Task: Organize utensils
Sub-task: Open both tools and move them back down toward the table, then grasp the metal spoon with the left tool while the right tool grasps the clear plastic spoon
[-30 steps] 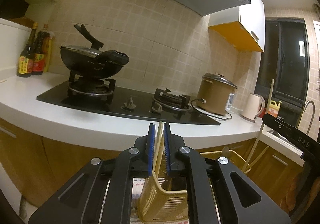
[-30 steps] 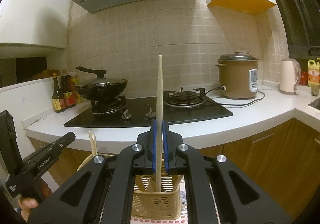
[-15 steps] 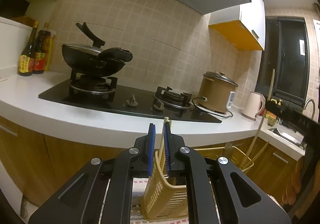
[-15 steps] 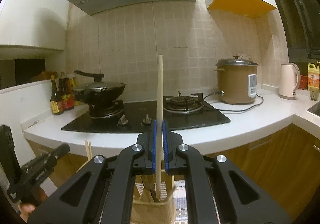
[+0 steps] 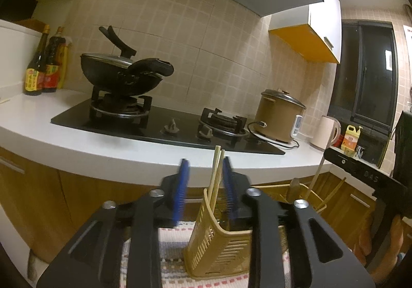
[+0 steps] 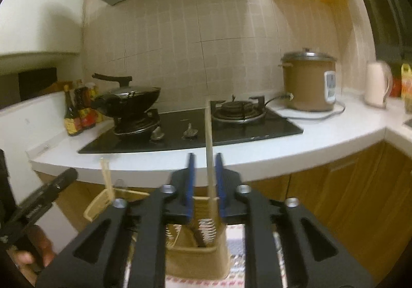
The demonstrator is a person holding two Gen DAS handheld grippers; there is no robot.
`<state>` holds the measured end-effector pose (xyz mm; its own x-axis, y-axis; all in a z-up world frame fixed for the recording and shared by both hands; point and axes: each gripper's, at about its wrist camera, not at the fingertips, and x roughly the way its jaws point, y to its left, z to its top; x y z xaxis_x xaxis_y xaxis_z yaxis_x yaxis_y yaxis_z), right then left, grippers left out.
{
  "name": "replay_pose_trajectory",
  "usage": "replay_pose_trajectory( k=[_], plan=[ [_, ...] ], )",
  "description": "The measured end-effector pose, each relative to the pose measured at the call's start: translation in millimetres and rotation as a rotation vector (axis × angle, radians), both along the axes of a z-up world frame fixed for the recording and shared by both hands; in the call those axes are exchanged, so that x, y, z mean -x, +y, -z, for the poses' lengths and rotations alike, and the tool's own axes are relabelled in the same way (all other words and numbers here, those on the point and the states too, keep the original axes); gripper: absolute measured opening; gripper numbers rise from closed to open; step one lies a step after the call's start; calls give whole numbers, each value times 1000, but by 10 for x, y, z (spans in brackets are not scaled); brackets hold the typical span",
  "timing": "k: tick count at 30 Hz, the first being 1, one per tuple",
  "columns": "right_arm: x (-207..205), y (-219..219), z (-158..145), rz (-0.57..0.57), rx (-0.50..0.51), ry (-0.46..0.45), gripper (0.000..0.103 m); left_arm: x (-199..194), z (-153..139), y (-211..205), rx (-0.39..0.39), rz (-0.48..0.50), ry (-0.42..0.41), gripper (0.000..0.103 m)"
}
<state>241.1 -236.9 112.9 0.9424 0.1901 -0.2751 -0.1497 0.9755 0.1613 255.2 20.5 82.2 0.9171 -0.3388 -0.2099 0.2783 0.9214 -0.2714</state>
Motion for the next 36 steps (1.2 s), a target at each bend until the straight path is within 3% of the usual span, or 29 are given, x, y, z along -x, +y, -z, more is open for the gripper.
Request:
replay_pose_trajectory(
  k=[1,2,3,7,10,14,21,27,31,33,36],
  plan=[
    [47,-26,-19,2,-6,-1,40,13,-12,18,5,4,2,40],
    [119,-54,-53,6,-8,-8,57,49,-32,49,16,13,6,42],
    [174,-70,-80,8,-7,-14,57,86,-53,79,23,19,12,42],
    [460,-133,-196,-19,-3,25,57,226,-75,179,23,42,80,45],
    [695,-140,-240,-26,31,105,57,336,-26,250,6,85,199,45],
    [923,-60,-170,-56,105,287,57,501,131,326,7,151,415,45],
    [1206,188,374,-156,144,654,58,745,478,150,-86,267,700,45],
    [1379,355,896,-253,79,872,57,1145,804,-126,-212,400,817,45],
    [1469,428,1115,-267,62,935,48,1358,992,-228,-256,433,844,45],
    [1468,457,1203,-268,46,964,38,1448,1083,-278,-276,436,859,44],
    [1460,498,1323,-265,27,992,37,1545,1153,-359,-310,419,844,42]
  ],
)
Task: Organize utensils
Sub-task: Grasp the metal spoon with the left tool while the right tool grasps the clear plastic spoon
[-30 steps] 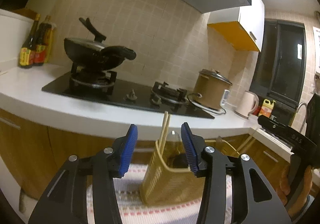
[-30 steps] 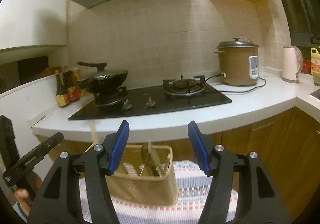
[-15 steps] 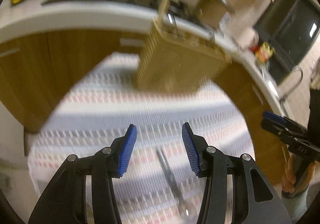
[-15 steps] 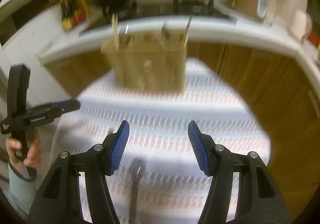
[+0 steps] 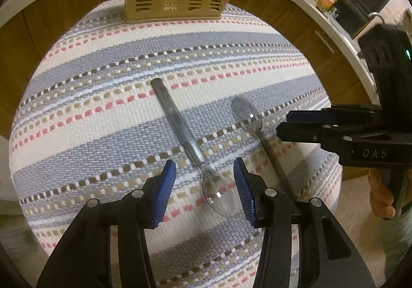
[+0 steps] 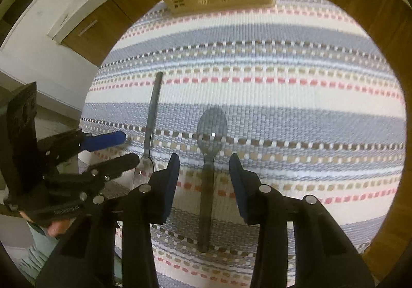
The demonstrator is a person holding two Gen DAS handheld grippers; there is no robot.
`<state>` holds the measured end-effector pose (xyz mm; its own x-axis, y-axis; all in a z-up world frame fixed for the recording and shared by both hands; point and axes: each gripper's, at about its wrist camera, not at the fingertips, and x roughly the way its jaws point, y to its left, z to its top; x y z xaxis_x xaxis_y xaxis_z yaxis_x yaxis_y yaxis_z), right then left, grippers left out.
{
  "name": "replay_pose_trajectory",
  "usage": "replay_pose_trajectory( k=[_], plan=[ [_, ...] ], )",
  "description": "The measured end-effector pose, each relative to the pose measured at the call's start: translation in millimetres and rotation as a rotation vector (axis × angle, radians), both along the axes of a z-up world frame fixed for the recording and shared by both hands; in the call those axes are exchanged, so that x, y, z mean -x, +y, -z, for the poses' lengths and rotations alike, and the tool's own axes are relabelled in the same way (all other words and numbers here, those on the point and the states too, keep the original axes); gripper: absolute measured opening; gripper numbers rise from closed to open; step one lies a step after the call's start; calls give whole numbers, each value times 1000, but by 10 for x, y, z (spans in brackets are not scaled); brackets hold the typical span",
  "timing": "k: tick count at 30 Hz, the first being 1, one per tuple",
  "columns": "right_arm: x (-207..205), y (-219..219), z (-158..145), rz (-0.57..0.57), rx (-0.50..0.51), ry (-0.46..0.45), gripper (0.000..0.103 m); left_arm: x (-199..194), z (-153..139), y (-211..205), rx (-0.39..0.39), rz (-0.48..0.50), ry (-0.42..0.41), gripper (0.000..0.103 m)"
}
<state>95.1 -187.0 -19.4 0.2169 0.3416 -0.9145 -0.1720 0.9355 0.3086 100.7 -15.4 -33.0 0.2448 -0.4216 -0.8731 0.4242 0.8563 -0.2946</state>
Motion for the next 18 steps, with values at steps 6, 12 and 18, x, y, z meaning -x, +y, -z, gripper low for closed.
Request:
replay_pose_trajectory(
  k=[6,12,18],
  plan=[
    [-49,104,196,3,46,20,37,-116,35,65,23,-43,38,39],
    [-22,315,270,-57,144,-34,25,-180,95,-1,19,-60,64,40],
    [73,463,293,-115,279,-112,12,-151,116,-295,-80,-48,-9,32]
  ],
)
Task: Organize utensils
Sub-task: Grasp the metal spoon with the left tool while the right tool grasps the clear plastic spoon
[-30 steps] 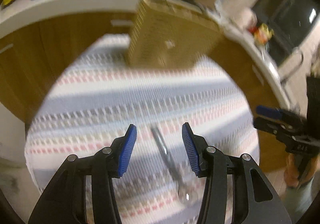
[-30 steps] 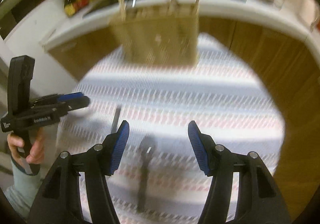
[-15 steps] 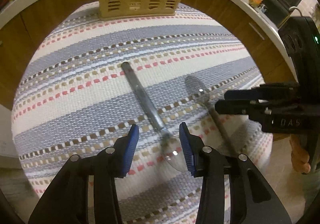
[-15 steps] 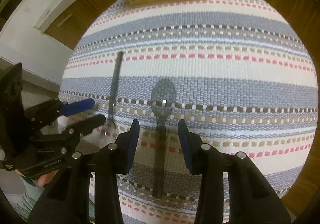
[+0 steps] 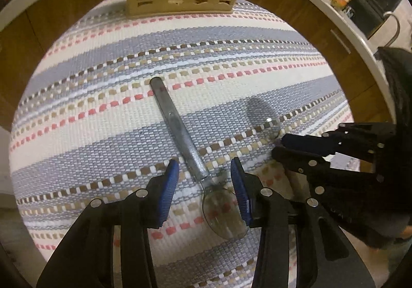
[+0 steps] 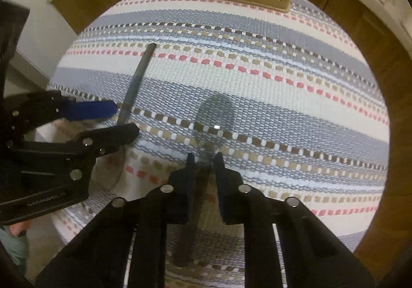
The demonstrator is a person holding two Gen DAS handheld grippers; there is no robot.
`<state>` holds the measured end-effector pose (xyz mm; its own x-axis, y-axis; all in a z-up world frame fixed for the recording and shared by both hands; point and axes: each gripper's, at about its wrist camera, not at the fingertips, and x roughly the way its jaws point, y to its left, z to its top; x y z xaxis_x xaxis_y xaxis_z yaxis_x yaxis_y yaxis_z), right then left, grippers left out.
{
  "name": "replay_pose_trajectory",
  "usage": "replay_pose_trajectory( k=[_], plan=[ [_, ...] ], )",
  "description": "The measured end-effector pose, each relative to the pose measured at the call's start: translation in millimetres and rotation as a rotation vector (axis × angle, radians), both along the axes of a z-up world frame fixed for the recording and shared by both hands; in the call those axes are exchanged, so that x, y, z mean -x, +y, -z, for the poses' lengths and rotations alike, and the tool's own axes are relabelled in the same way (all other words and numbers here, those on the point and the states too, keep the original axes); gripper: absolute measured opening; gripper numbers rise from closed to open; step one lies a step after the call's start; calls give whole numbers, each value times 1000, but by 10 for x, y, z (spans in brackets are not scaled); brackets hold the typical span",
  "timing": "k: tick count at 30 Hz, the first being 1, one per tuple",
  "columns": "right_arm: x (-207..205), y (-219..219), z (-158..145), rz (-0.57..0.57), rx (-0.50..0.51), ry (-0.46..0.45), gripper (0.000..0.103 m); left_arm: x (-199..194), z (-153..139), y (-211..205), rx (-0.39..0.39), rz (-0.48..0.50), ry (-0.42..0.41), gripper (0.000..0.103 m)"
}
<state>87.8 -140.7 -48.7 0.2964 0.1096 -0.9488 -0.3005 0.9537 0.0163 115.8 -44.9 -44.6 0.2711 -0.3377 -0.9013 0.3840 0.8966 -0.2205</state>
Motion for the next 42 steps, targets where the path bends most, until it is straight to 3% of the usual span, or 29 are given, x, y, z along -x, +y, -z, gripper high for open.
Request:
replay_pose_trajectory(
  k=[3,8,14,21,25,27,35,38,42],
  plan=[
    [1,-4,9,-8,12,-2,11,17,5,-74,-64,7,-40,16],
    [-37,-125,-46,24,9,-10,11,-4,1,78,6,-1,1,10],
    [-157,-350,-103,77,12,-26,11,32,-13,379,60,-41,39,10],
    [-280,-450,-42,109,-15,33,12,90,7,416,52,-39,71,11],
    [-334,-536,-45,128,-69,81,24,56,-18,415,68,-27,86,16],
    [-367,-580,-50,140,-91,98,27,-4,-48,398,54,-27,78,23],
    [-373,-555,-23,143,-110,134,27,-224,-42,248,3,24,97,26],
    [-400,-478,-7,147,-81,136,26,-228,-45,148,-33,74,87,30],
    [-463,-353,24,155,-15,124,10,-198,-43,-34,-122,160,48,31]
  ],
)
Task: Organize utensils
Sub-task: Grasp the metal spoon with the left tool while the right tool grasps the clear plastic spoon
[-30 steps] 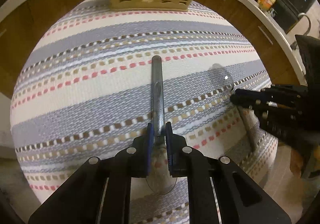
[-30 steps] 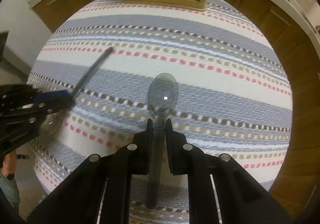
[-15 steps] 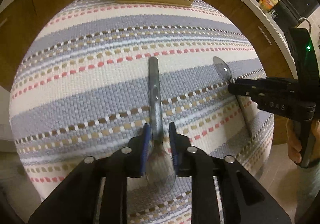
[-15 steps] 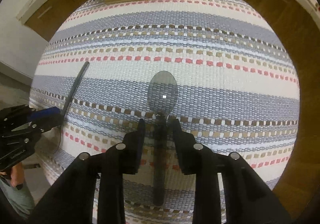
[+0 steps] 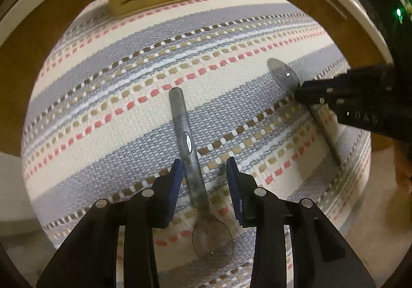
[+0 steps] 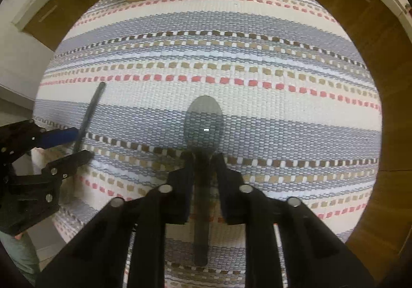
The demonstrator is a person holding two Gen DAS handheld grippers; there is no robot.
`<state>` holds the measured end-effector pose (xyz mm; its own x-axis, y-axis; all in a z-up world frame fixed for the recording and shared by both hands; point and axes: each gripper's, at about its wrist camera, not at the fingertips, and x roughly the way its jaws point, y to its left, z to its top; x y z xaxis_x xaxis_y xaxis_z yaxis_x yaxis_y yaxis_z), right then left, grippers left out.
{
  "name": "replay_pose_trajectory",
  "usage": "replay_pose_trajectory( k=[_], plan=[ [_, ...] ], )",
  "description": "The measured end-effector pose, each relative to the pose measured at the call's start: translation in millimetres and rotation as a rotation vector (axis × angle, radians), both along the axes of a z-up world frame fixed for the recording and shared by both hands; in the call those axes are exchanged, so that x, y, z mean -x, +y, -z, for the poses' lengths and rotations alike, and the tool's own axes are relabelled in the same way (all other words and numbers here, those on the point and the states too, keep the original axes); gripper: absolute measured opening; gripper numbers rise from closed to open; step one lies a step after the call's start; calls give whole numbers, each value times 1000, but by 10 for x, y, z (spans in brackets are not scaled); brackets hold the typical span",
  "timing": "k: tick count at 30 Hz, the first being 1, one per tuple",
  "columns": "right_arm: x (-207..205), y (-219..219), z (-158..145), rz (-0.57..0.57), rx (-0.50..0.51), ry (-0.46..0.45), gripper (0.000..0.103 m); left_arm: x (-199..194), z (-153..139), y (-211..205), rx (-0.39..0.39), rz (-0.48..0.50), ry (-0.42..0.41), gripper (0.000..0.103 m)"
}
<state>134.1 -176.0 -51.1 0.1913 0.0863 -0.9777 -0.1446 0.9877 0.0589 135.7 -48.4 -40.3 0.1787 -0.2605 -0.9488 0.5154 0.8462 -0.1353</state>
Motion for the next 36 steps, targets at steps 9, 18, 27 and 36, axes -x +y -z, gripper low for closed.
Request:
replay_pose_trajectory(
  k=[9,18,27,36],
  plan=[
    [-22,136,28,-16,21,-11,9,-55,24,-131,-75,54,-34,10],
    [37,65,-335,-34,-58,-113,1,-141,-330,80,101,-47,-158,10],
    [-22,-65,-310,-54,-192,-55,13,-230,-471,295,197,-106,-179,10],
    [-52,298,-232,-155,-112,-50,45,-234,-413,470,255,-161,-143,10]
  ],
)
